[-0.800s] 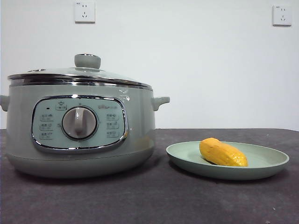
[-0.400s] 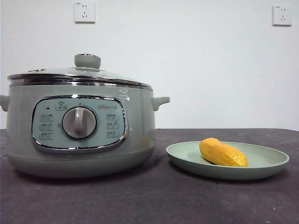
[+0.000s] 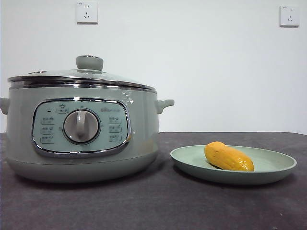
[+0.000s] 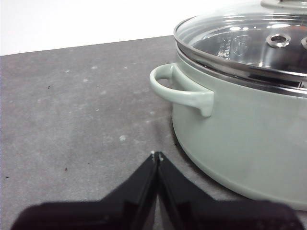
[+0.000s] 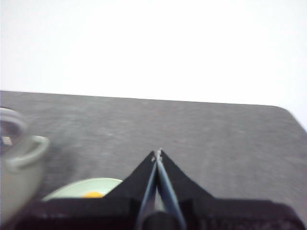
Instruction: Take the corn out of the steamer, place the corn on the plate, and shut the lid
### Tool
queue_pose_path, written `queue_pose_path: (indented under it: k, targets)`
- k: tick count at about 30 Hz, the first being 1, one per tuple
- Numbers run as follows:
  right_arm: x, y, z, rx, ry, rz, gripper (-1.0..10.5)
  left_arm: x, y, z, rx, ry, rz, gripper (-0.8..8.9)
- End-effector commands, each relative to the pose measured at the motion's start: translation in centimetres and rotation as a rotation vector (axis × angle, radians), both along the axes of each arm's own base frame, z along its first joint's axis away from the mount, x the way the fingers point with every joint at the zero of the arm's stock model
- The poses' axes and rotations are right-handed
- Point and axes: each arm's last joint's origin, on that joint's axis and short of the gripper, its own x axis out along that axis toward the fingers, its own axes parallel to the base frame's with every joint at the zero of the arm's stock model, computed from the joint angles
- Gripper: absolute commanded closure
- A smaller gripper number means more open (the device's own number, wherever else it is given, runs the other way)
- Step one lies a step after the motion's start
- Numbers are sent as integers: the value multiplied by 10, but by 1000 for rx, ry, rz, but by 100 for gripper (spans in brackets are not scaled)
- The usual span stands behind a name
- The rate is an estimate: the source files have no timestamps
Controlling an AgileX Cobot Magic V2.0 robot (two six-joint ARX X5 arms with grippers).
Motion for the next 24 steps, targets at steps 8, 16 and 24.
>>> queue_pose_path:
  k: [8,16,24]
  targets:
    - [7,-4,-77,2,93,-39,946,1,0,-4,-4,8,6,816]
    - [11,-4,-102,65,146,-47,946,1,0,-4,-4,8,6,816]
    - [11,-4,-102,177,160,-59,946,1,0,-4,-4,8,6,816]
